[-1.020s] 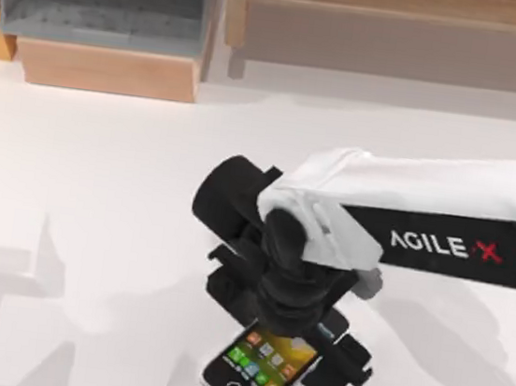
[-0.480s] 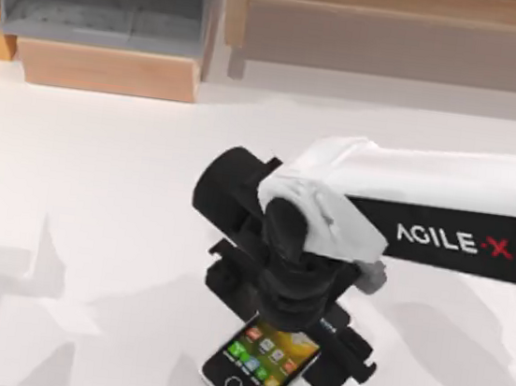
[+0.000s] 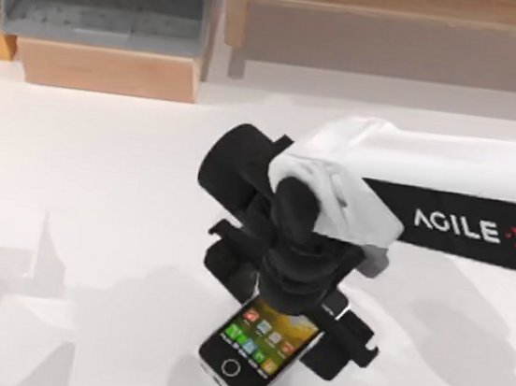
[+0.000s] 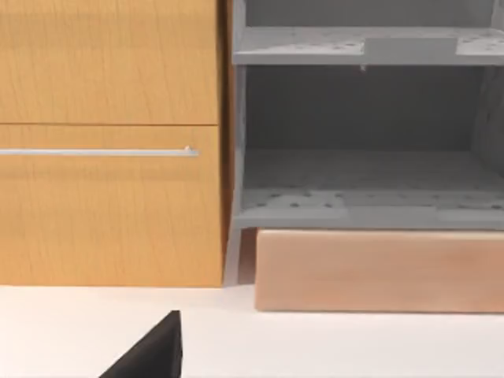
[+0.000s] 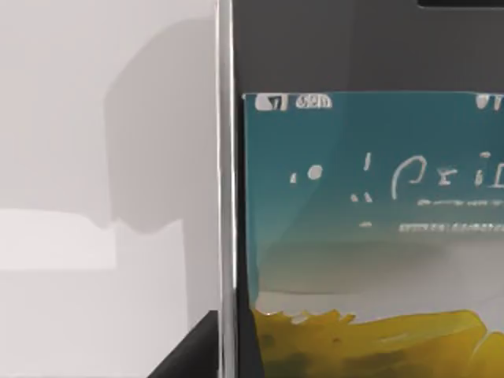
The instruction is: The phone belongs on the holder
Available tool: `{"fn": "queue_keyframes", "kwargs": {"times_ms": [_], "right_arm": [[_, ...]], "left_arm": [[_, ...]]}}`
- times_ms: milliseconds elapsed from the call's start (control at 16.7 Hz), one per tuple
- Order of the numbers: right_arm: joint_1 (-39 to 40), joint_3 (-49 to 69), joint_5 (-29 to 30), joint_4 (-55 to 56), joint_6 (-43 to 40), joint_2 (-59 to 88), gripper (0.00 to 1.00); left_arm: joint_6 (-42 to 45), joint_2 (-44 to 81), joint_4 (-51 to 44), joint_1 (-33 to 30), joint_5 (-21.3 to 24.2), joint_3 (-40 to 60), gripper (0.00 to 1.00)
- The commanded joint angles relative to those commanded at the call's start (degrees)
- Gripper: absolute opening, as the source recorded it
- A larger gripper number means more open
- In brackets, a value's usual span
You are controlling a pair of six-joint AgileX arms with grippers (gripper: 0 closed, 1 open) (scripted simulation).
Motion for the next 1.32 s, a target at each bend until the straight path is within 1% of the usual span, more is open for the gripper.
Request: {"fn": "queue_keyframes", "kwargs": {"times_ms": [120, 240, 360, 540, 840, 1080, 1320], "right_arm": [[-2.9, 0.6, -1.9, 0.8, -3.1, -2.8, 0.0], [-7.4, 0.1, -4.9, 1.9, -7.9, -6.5, 0.0], [-13.2, -1.2, -8.6, 3.4, -14.1, -10.8, 0.0], [-24.2, -4.6, -15.3, 5.9, -25.7, -17.8, 0.0], [-46.4, -12.2, -27.5, 10.5, -49.9, -29.4, 0.0], [-65.5, -18.8, -36.5, 14.1, -71.7, -37.5, 0.0], [-84.0, -26.2, -44.2, 17.4, -93.7, -44.2, 0.0]], "left_arm": [[0.0, 0.0, 0.0, 0.0, 0.0, 0.0, 1.0], [0.0, 0.0, 0.0, 0.0, 0.0, 0.0, 1.0], [0.0, 0.0, 0.0, 0.0, 0.0, 0.0, 1.0], [0.0, 0.0, 0.0, 0.0, 0.0, 0.0, 1.0], [0.0, 0.0, 0.0, 0.0, 0.0, 0.0, 1.0], [0.0, 0.0, 0.0, 0.0, 0.0, 0.0, 1.0], [0.0, 0.0, 0.0, 0.0, 0.0, 0.0, 1.0]]}}
